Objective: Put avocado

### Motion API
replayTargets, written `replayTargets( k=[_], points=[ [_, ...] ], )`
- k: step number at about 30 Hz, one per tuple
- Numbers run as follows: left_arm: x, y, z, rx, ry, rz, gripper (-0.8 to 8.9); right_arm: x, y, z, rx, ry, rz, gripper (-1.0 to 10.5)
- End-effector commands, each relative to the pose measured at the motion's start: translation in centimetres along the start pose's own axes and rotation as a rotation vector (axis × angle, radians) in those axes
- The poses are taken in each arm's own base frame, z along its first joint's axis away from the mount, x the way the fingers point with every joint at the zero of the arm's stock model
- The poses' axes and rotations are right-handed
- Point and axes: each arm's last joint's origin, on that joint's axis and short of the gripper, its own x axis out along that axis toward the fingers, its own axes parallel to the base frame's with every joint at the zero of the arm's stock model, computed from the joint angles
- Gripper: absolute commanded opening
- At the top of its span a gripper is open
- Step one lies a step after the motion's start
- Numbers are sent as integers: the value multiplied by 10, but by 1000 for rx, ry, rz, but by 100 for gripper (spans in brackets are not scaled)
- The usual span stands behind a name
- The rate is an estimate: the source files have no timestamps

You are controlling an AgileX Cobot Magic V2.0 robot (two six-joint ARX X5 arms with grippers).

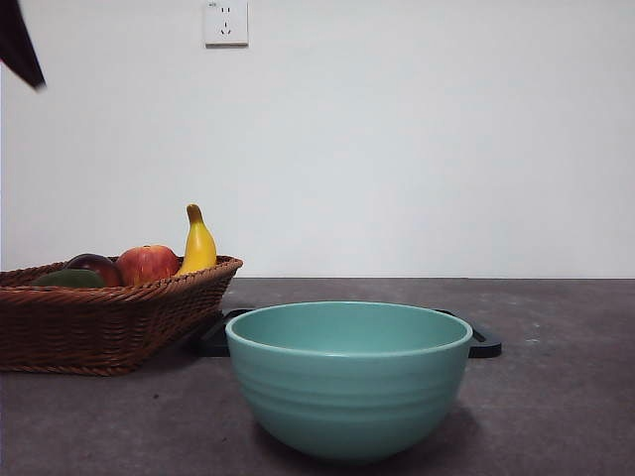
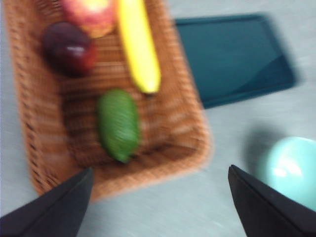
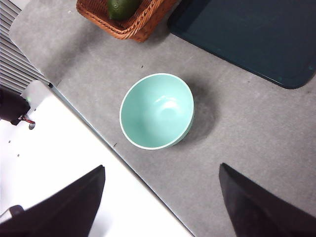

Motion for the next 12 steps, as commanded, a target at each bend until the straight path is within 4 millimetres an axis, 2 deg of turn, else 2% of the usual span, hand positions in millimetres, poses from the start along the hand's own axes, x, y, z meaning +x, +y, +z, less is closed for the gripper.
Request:
replayTargets(
  k=[1,6,12],
  points=[
    [18,1,18,29,33,43,436,-2,2,4,-12,-7,3,371],
    [55,0,38,78,123,111,436,-2,2,4,-13,-8,2,371],
    [93,2,53,107,194,190,436,-2,2,4,-12,-7,2,371]
  ],
)
